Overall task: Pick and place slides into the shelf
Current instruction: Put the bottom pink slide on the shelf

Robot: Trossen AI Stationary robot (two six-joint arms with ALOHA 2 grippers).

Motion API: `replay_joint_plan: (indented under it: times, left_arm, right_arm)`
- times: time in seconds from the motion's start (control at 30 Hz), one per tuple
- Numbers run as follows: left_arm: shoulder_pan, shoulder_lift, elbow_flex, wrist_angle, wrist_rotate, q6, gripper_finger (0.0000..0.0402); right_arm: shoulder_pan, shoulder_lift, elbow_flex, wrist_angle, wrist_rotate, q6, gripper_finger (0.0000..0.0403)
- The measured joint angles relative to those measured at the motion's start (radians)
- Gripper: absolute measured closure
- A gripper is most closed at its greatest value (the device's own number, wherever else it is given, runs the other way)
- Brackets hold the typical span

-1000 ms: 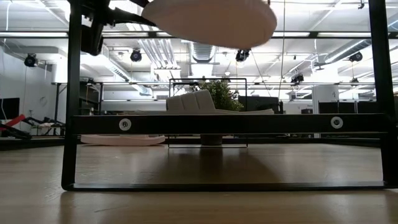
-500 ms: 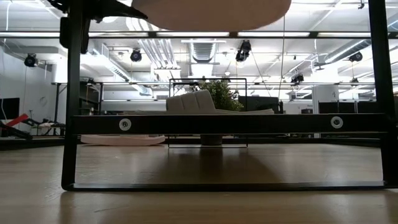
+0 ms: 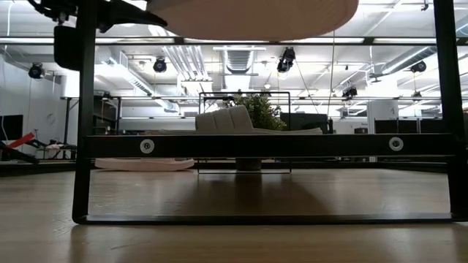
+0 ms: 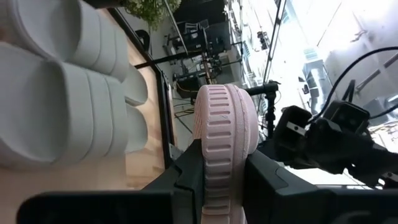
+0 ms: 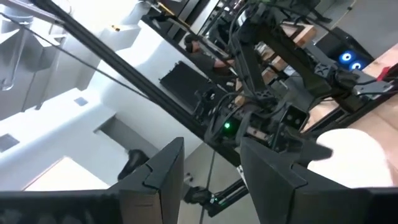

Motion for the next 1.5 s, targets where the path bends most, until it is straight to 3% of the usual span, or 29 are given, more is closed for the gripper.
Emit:
replay_joint_plan:
  times: [0.33,1.07,1.2,1.5]
  left_arm:
    - [-0.070,0.020,0.001,0.025,-0.148,0.002,0.0347]
    - [-0.075,0.262,0.181,0.024,-0.166,-0.100,0.0347]
    - [-0.069,0.217,0.154,0.017,-0.160,-0.069,0.0347]
    - [-0.029,-0.060,0.025,0.014,-0.159,0.257,0.0347]
  right_arm:
    - [0.002,-0.002,0.001,0.015,0.011,-0.005,0.0255]
    - [0.044,-0.001,0.003,-0.010,0.012,0.059,0.0255]
    - [0.071,-0.001,0.003,-0.057,0.012,0.108,0.0255]
    - [0.083,-0.016,-0.001,-0.080,0.044,0.147,0.0255]
